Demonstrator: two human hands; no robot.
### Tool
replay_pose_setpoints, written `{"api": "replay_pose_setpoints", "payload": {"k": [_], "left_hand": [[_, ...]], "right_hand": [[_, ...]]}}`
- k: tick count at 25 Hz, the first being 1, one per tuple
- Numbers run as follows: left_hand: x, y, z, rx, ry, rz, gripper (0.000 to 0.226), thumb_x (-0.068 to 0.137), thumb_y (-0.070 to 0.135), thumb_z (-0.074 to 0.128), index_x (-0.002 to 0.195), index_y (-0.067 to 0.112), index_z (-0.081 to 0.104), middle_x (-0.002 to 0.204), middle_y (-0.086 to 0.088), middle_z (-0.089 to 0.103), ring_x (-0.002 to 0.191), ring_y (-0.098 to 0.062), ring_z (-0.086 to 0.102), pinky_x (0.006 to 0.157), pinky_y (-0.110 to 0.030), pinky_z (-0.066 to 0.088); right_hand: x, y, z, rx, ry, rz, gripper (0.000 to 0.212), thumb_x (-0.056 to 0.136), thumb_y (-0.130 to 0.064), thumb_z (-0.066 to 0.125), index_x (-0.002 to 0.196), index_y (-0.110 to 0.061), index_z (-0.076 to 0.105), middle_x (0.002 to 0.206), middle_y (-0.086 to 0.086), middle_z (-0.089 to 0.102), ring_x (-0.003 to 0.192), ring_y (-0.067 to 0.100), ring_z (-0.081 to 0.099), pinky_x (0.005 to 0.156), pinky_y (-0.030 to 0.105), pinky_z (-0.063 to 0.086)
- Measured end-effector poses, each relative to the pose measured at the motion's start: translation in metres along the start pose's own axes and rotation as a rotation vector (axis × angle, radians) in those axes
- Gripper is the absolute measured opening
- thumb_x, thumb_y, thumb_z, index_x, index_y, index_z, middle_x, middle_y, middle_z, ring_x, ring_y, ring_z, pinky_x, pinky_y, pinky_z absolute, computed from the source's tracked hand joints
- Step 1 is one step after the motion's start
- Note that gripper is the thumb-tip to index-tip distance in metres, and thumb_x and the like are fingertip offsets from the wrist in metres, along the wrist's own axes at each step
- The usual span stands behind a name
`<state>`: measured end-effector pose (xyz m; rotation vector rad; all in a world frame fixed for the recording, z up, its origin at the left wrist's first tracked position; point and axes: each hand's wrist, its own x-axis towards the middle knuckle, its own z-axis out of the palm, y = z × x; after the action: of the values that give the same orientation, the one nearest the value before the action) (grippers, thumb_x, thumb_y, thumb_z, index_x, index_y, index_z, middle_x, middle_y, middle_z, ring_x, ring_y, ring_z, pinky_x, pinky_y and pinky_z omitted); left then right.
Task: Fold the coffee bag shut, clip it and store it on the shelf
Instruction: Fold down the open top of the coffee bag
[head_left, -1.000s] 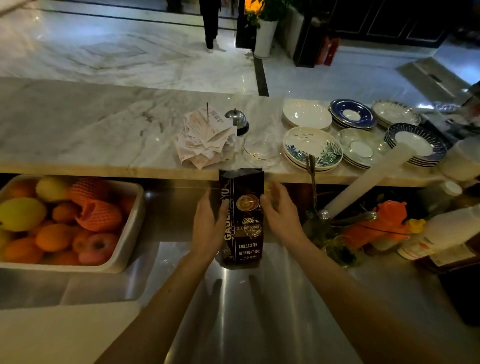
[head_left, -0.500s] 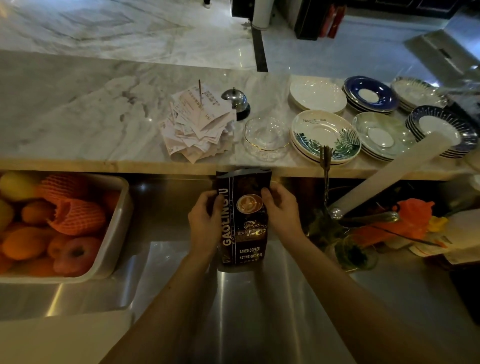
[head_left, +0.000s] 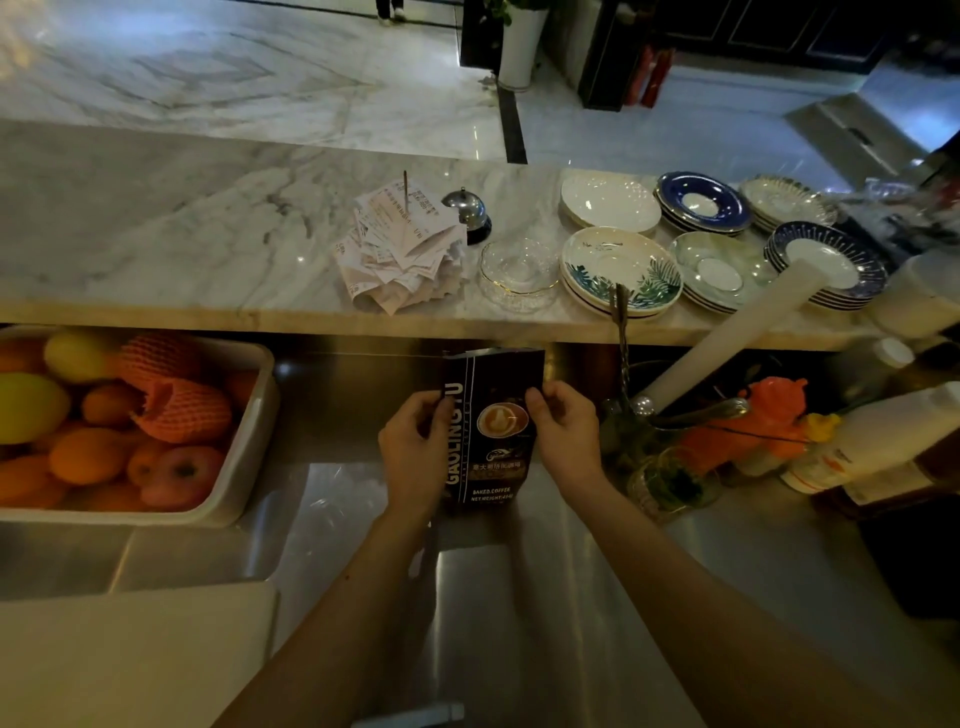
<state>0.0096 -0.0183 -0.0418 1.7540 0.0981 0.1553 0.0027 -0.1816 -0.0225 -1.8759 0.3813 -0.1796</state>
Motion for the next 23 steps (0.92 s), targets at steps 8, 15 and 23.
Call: {"api": "replay_pose_setpoints", "payload": {"k": [8, 15, 23], "left_hand": [[-0.07, 0.078, -0.013, -0.102, 0.004, 0.084, 0.011, 0.096, 0.017, 0.059, 0.106, 0.014, 0.054, 0.091, 0.011, 0.065, 0.08, 0.011, 0.065, 0.066, -0.009, 0.051], [-0.136, 0.165, 0.004, -0.092, 0.132, 0.285, 0.009, 0.095, 0.022, 0.061, 0.098, 0.015, 0.057, 0.083, 0.022, 0.058, 0.075, 0.024, 0.059, 0.063, 0.001, 0.043], [-0.211, 0.24, 0.047, 0.072, 0.22, 0.489, 0.009, 0.096, 0.026, 0.059, 0.092, 0.018, 0.059, 0.074, 0.022, 0.059, 0.069, 0.018, 0.06, 0.058, -0.002, 0.043]], "right_hand": [[-0.081, -0.039, -0.033, 0.105, 0.102, -0.163, 0.017, 0.095, -0.017, 0.058, 0.084, -0.004, 0.062, 0.082, 0.016, 0.069, 0.079, 0.031, 0.069, 0.073, 0.053, 0.058], [-0.145, -0.079, -0.1, 0.203, 0.108, -0.28, 0.013, 0.095, -0.02, 0.059, 0.083, -0.016, 0.063, 0.078, 0.003, 0.067, 0.075, 0.022, 0.068, 0.069, 0.045, 0.058], [-0.177, -0.129, -0.197, 0.238, 0.053, -0.427, 0.02, 0.093, -0.038, 0.06, 0.097, -0.019, 0.065, 0.089, -0.005, 0.072, 0.083, 0.002, 0.07, 0.07, 0.02, 0.058]]}}
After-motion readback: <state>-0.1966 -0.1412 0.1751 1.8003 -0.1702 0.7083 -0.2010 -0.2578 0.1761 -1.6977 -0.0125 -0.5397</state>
